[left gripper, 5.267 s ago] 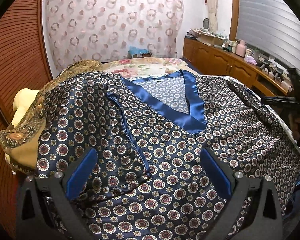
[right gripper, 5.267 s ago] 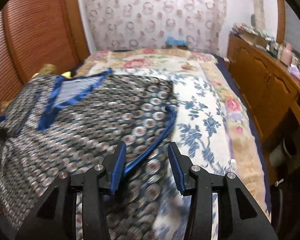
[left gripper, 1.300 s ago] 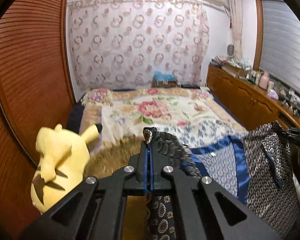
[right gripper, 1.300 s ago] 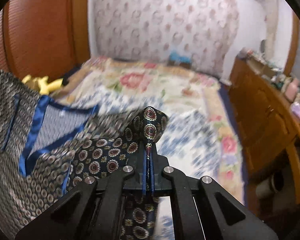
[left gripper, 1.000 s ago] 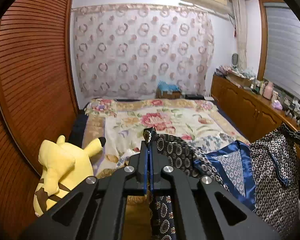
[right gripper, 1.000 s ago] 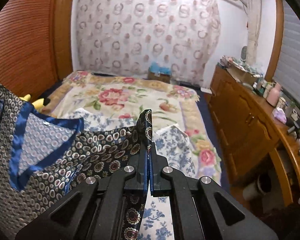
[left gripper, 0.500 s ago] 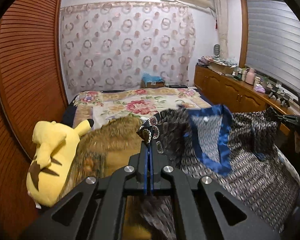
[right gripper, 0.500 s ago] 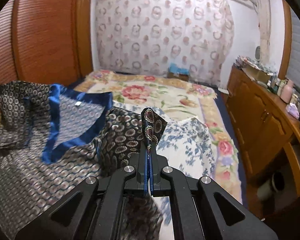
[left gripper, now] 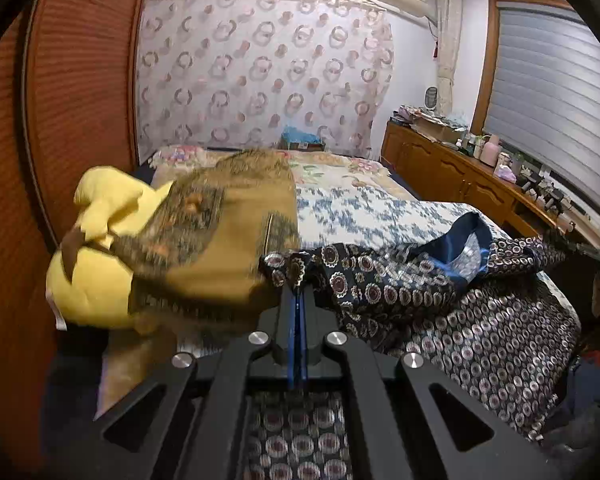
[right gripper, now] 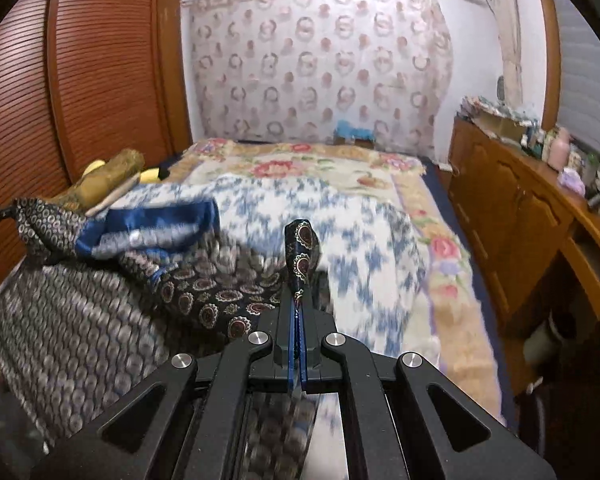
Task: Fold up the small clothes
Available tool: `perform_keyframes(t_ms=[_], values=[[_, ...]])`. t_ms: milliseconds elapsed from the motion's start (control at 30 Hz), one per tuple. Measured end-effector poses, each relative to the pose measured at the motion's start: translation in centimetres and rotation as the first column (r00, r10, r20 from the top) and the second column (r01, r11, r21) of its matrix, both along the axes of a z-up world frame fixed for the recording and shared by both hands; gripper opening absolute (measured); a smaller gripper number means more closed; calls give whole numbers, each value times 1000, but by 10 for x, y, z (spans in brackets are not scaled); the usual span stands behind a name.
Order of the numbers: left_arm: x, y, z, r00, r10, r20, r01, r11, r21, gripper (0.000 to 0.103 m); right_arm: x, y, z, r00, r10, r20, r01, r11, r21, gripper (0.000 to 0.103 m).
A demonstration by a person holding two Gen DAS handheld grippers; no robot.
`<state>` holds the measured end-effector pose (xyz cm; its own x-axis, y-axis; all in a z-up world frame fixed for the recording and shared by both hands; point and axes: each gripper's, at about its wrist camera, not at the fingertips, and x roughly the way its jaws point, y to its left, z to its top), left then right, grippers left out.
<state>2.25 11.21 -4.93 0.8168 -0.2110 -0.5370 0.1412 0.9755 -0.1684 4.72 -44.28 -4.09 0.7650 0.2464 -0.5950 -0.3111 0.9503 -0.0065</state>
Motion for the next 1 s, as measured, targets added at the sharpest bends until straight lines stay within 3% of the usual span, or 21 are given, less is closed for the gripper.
perform_keyframes(t_ms=[333,500,600,667,700,733,933,1000], values=[[-51,16,-12,999,48,-18,-49,998,-35,0,-53,-5,-10,998,-24,-50,24,1000,0,0],[-60,17,-18,997,58,-47,-58,998,-11,0,-62,0,-18,996,-20,-92,15,999,-47,0],[-60,20,-14,997,57,-50,-59,997,-41,3,-67,2,-22,996,-22,-92,17,998,-56,1],[-64,22,-9,998,55,-33,-57,997,-53,8,-67,3,-20,996,-29,-87,24,998,-59,2],[-65,21,-5,998,58,-19,-59,997,-47,17,-68,4,-17,997,-24,-79,20,998,-59,4],[-65,22,-2,998,60,-8,-61,997,-42,26,-68,4,-14,997,-23,-71,19,998,-63,9],[-49,20,10,998,56,2,-56,998,-15,52,-59,-1,12,999,-39,3,39,997,-69,43],[-40,19,10,999,43,0,-43,999,-10,54,-52,-1,16,999,-37,16,38,997,-73,45]])
